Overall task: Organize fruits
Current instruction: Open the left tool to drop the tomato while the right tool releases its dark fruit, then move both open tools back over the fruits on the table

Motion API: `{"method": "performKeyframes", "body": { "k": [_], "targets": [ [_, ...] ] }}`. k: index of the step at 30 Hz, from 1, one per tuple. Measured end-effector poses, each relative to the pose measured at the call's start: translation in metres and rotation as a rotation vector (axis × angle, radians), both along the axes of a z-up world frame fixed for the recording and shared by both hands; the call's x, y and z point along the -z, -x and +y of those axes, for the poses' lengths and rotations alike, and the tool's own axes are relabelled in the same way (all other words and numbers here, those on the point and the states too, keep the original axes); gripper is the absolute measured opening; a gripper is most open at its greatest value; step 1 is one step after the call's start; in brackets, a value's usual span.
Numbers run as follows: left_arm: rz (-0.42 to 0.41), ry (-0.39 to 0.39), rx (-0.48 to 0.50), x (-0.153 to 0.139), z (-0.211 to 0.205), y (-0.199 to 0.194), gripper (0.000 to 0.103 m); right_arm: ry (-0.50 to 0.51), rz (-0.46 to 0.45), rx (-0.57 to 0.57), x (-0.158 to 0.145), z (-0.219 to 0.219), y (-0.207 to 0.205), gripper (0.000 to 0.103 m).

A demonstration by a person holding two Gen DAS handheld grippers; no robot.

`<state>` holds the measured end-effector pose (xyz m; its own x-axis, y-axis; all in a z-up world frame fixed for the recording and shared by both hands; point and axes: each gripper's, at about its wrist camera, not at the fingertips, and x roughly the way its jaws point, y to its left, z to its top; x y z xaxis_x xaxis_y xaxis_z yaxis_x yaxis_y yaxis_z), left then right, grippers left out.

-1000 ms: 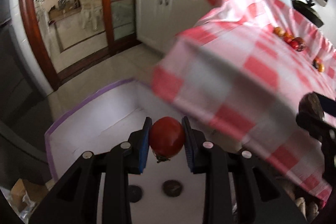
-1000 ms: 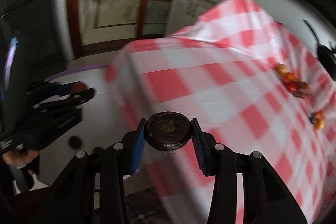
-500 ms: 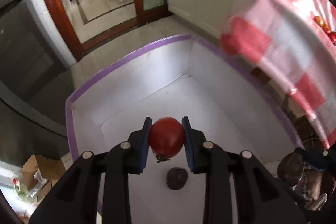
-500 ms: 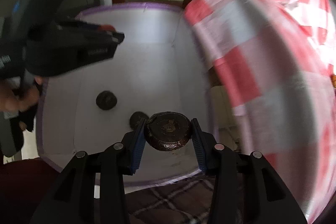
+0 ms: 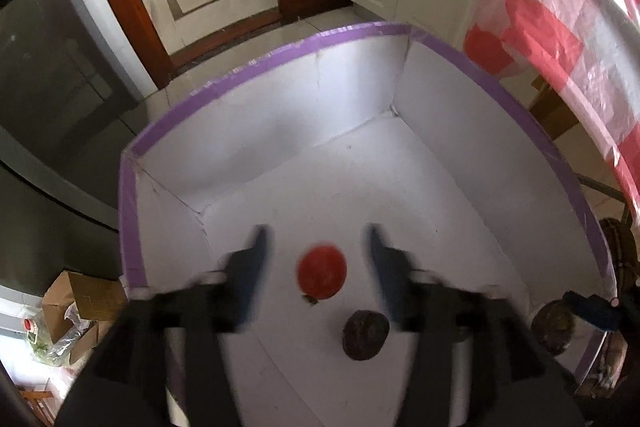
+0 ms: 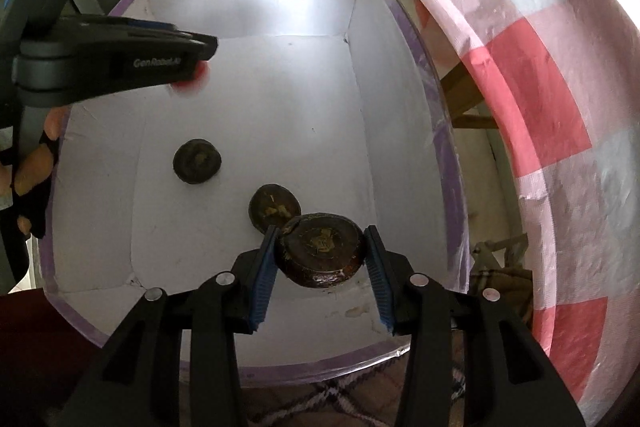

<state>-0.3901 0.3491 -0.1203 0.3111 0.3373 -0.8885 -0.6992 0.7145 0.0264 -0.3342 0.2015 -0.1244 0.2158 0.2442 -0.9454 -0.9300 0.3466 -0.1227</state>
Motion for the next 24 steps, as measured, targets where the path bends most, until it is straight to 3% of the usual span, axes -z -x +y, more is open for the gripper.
{"method": "performKeyframes", "body": {
  "k": [2, 11, 18, 24],
  "targets": [
    [-0.015, -0.018, -0.007, -0.004, 0.0, 0.003, 0.08, -0.023, -0.003, 0.007, -0.006, -0.002, -0.001, 0.059],
    [-0.03, -0.05, -0.008, -0.019, -0.001, -0.002, 0.086, -0.09, 0.0, 0.017, -0.036, -0.009, -0.005, 0.066],
    [-0.064, -0.1, 0.026, -0.046, -0.012, -0.015, 0.092, -0.196, -0.012, 0.018, -0.08, -0.029, -0.007, 0.072],
    [-0.164, -0.195, 0.136, -0.107, -0.047, -0.049, 0.098, -0.367, -0.101, 0.077, -0.149, -0.076, -0.024, 0.078]
  ]
}}
